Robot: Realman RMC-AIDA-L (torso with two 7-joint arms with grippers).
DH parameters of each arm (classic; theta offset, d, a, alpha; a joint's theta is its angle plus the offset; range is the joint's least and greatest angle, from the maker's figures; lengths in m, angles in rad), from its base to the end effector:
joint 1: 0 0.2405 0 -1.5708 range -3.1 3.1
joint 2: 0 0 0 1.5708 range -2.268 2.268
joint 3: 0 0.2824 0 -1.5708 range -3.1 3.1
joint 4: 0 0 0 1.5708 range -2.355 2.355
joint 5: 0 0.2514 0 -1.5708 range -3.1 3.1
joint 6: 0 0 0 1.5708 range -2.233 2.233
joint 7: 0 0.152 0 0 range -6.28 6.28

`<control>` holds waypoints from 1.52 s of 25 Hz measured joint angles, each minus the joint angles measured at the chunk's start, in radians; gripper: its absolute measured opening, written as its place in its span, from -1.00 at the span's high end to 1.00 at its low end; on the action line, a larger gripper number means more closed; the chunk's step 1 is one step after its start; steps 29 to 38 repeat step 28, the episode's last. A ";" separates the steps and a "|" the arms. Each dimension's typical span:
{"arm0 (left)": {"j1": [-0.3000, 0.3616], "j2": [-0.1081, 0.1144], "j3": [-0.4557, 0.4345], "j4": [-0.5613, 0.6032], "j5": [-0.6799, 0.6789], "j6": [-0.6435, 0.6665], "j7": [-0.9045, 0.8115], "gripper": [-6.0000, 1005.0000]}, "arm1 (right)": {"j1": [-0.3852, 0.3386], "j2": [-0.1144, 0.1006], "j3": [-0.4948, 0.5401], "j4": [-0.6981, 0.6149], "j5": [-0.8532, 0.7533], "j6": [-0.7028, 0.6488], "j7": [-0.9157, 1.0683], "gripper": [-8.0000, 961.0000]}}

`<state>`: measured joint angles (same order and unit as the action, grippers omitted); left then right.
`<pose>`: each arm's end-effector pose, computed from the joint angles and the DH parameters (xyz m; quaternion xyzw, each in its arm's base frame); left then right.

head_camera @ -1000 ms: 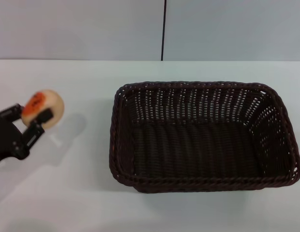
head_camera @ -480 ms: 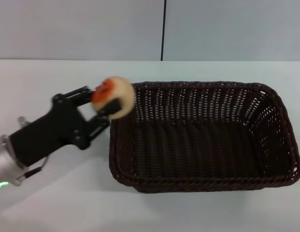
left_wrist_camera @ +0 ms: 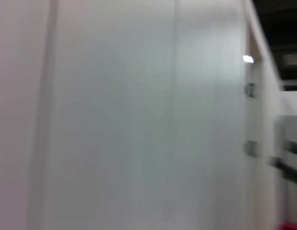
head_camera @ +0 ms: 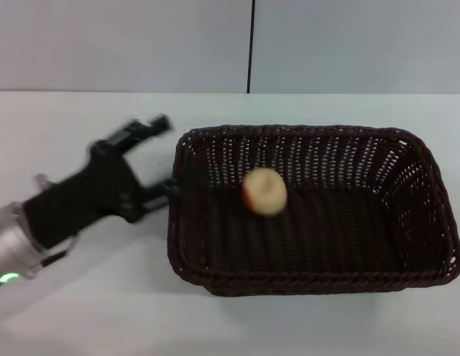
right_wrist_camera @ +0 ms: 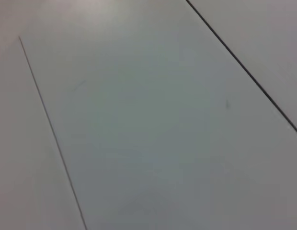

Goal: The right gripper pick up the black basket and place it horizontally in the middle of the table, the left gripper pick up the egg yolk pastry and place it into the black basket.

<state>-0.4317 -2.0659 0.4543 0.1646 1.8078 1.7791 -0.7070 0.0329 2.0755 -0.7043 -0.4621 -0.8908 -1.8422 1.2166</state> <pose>-0.3223 0.2923 -0.0540 -0.8565 -0.1158 -0.4523 0.2200 0.3988 0.2142 0.0857 -0.6240 0.2420 0.6083 0.4266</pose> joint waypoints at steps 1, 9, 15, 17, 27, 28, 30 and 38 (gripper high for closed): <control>0.033 0.003 -0.083 0.016 -0.014 -0.015 0.000 -0.28 | 0.005 0.000 0.010 0.016 0.002 0.000 -0.032 -0.55; 0.147 0.002 -0.445 0.012 -0.050 -0.089 0.079 -0.66 | 0.049 0.002 0.141 0.197 0.004 0.009 -0.218 -0.55; 0.200 0.001 -0.605 -0.045 -0.052 -0.105 0.192 -0.65 | 0.110 0.005 0.278 0.383 0.004 0.008 -0.450 -0.55; 0.210 0.000 -0.639 -0.068 -0.053 -0.117 0.219 -0.65 | 0.131 0.004 0.284 0.393 0.004 0.005 -0.462 -0.55; 0.244 -0.002 -0.667 -0.126 -0.051 -0.184 0.298 -0.65 | 0.179 0.003 0.287 0.394 0.005 0.095 -0.537 -0.55; 0.244 -0.002 -0.667 -0.126 -0.051 -0.184 0.298 -0.65 | 0.179 0.003 0.287 0.394 0.005 0.095 -0.537 -0.55; 0.244 -0.002 -0.667 -0.126 -0.051 -0.184 0.298 -0.65 | 0.179 0.003 0.287 0.394 0.005 0.095 -0.537 -0.55; 0.244 -0.002 -0.667 -0.126 -0.051 -0.184 0.298 -0.65 | 0.179 0.003 0.287 0.394 0.005 0.095 -0.537 -0.55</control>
